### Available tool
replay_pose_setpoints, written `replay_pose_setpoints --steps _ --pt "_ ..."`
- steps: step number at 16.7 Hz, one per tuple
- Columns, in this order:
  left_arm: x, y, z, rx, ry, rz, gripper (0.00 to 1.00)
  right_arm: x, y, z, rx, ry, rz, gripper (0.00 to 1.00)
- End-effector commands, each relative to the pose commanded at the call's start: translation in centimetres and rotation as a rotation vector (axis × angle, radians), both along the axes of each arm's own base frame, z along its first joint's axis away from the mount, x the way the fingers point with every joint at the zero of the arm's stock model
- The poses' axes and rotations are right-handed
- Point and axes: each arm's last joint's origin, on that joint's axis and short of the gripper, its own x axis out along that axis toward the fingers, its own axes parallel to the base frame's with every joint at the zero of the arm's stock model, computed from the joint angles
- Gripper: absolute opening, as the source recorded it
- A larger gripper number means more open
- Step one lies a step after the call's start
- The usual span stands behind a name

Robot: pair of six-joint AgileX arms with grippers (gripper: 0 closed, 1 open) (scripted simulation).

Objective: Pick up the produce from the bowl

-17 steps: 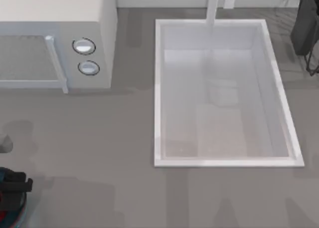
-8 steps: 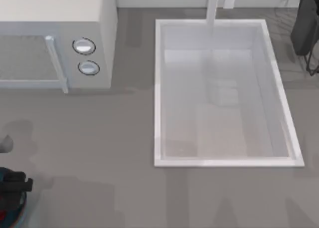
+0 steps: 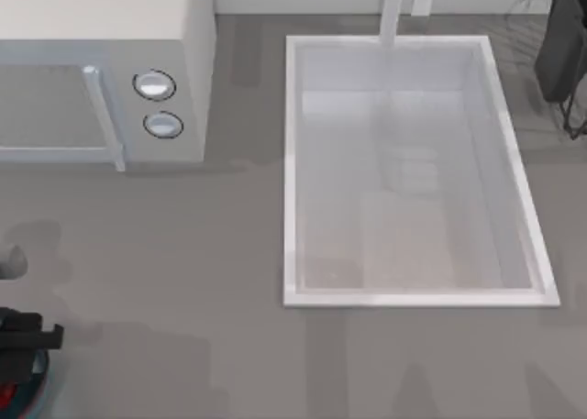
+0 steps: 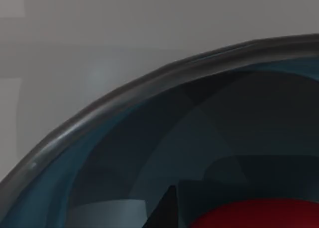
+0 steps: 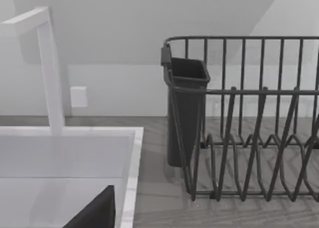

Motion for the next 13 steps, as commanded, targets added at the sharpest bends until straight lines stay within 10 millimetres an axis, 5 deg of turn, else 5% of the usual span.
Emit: replay_pose_setpoints --steps 5,6,10,13 --pt "0.0 0.0 0.0 0.000 0.000 0.000 0.00 0.0 0.0 0.0 0.000 0.000 0.000 1.00" --pt "0.6 0.0 3.3 -0.035 -0.069 -0.008 0.00 0.0 0.0 0.0 0.000 0.000 0.000 1.00" --pt "1.5 0.1 4.7 -0.036 -0.061 -0.008 0.00 0.0 0.0 0.0 0.000 0.000 0.000 1.00" --pt "3.3 0.2 8.2 -0.037 -0.050 -0.008 0.00 0.0 0.0 0.0 0.000 0.000 0.000 1.00"
